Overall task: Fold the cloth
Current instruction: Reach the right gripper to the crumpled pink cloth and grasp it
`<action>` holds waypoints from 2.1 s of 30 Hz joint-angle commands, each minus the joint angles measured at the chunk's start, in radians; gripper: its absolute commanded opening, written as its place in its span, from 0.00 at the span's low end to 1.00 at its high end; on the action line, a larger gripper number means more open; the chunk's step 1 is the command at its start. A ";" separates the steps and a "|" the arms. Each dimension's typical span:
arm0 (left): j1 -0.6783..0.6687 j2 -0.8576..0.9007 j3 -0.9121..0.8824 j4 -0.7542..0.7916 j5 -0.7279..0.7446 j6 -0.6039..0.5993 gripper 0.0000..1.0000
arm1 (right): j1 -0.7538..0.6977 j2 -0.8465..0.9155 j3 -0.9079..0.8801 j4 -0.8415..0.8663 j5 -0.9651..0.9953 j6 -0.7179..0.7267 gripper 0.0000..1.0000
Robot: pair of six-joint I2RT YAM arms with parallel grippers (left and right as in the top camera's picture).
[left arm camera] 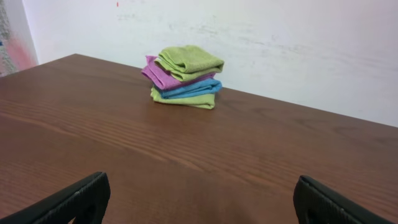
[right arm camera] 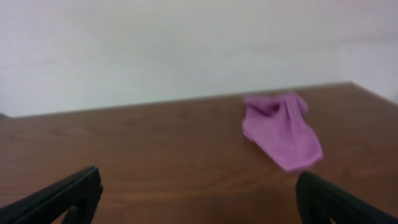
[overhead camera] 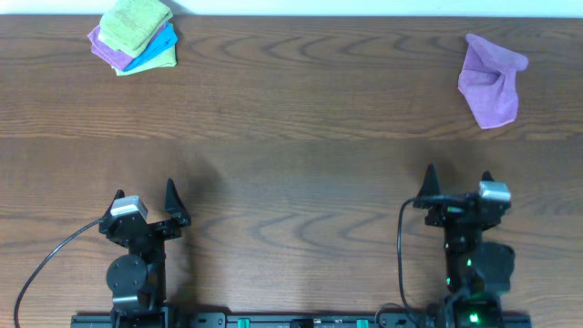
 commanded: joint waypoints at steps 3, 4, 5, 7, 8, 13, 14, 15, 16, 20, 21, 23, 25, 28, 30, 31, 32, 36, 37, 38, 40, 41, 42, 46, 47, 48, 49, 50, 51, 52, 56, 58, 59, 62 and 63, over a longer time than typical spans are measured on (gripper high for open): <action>-0.003 -0.004 -0.018 -0.051 -0.008 0.000 0.95 | -0.063 0.234 0.158 -0.008 0.009 0.044 0.99; -0.003 -0.004 -0.018 -0.051 -0.008 0.000 0.95 | -0.074 0.295 0.195 -0.012 0.009 0.044 0.99; -0.003 -0.004 -0.018 -0.051 -0.008 0.000 0.95 | -0.080 0.333 0.219 -0.014 0.010 0.044 0.99; -0.003 -0.004 -0.018 -0.051 -0.008 0.000 0.96 | -0.100 0.457 0.301 -0.025 0.010 0.044 0.99; -0.003 -0.004 -0.018 -0.051 -0.008 0.000 0.95 | -0.110 0.521 0.346 -0.032 0.010 0.043 0.99; -0.003 -0.004 -0.018 -0.051 -0.008 0.000 0.95 | -0.153 0.800 0.578 -0.143 0.031 0.015 0.99; -0.003 -0.004 -0.018 -0.051 -0.008 0.000 0.95 | -0.161 0.850 0.627 -0.168 0.043 0.010 0.99; -0.003 -0.004 -0.018 -0.051 -0.008 0.000 0.96 | -0.168 0.905 0.685 -0.196 0.062 0.004 0.99; -0.003 -0.004 -0.018 -0.051 -0.008 0.000 0.95 | -0.175 0.959 0.742 -0.223 0.080 -0.010 0.99; -0.003 -0.004 -0.018 -0.051 -0.008 0.000 0.96 | -0.208 1.131 0.933 -0.306 0.107 -0.040 0.99; -0.003 -0.004 -0.018 -0.051 -0.008 0.000 0.95 | -0.217 1.165 0.969 -0.322 0.108 -0.040 0.99; -0.003 -0.004 -0.018 -0.051 -0.008 0.000 0.95 | -0.239 1.234 1.043 -0.365 0.108 -0.039 0.99; -0.003 -0.004 -0.018 -0.051 -0.008 0.000 0.95 | -0.264 1.304 1.112 -0.409 0.108 -0.039 0.99; -0.003 -0.004 -0.018 -0.051 -0.008 0.000 0.95 | -0.297 1.412 1.209 -0.484 0.106 -0.035 0.99; -0.003 -0.004 -0.018 -0.051 -0.008 0.000 0.95 | -0.313 1.479 1.263 -0.540 0.106 -0.031 0.99; -0.003 -0.004 -0.018 -0.051 -0.008 0.000 0.95 | -0.319 1.509 1.284 -0.568 0.106 -0.031 0.99; -0.003 -0.004 -0.018 -0.051 -0.008 0.000 0.95 | -0.322 1.545 1.305 -0.602 0.106 -0.018 0.99; -0.003 -0.004 -0.018 -0.051 -0.008 0.000 0.95 | -0.322 1.614 1.316 -0.651 0.084 0.014 0.97; -0.003 -0.004 -0.018 -0.051 -0.008 0.000 0.95 | -0.322 1.624 1.316 -0.652 0.074 0.019 0.95; -0.003 -0.004 -0.018 -0.051 -0.008 0.000 0.95 | -0.322 1.631 1.316 -0.651 0.056 0.019 0.94; -0.003 -0.004 -0.018 -0.051 -0.008 0.000 0.96 | -0.324 1.646 1.316 -0.645 0.040 0.022 0.93; -0.003 -0.004 -0.018 -0.051 -0.008 0.000 0.95 | -0.324 1.656 1.316 -0.638 0.040 0.022 0.93; -0.003 -0.004 -0.018 -0.051 -0.008 0.000 0.95 | -0.325 1.661 1.316 -0.633 0.039 0.022 0.93; -0.003 -0.004 -0.018 -0.051 -0.008 0.000 0.95 | -0.326 1.698 1.316 -0.562 0.035 0.016 0.91; -0.003 -0.004 -0.018 -0.051 -0.008 0.000 0.95 | -0.326 1.703 1.316 -0.541 0.034 0.017 0.90; -0.003 -0.004 -0.018 -0.051 -0.008 0.000 0.95 | -0.325 1.711 1.316 -0.512 0.034 0.014 0.90; -0.003 -0.004 -0.018 -0.051 -0.008 0.000 0.95 | -0.325 1.718 1.316 -0.489 0.034 0.013 0.89; -0.003 -0.004 -0.018 -0.051 -0.008 0.000 0.95 | -0.325 1.722 1.316 -0.470 0.030 0.013 0.89; -0.003 -0.004 -0.018 -0.051 -0.008 0.000 0.95 | -0.325 1.728 1.316 -0.449 0.029 0.013 0.88; -0.003 -0.004 -0.018 -0.051 -0.008 0.000 0.95 | -0.325 1.732 1.316 -0.433 0.025 0.013 0.88; -0.003 -0.004 -0.018 -0.051 -0.008 0.000 0.95 | -0.325 1.751 1.316 -0.380 0.002 0.014 0.71; -0.003 -0.004 -0.018 -0.051 -0.008 0.000 0.96 | -0.325 1.763 1.316 -0.359 -0.023 0.014 0.53; -0.003 -0.004 -0.018 -0.051 -0.008 0.000 0.96 | -0.325 1.768 1.316 -0.349 -0.037 0.015 0.42; -0.003 -0.004 -0.018 -0.051 -0.008 0.000 0.95 | -0.324 1.776 1.316 -0.326 -0.048 0.045 0.12; -0.003 -0.004 -0.018 -0.051 -0.008 0.000 0.96 | -0.324 1.776 1.317 -0.322 -0.049 0.045 0.05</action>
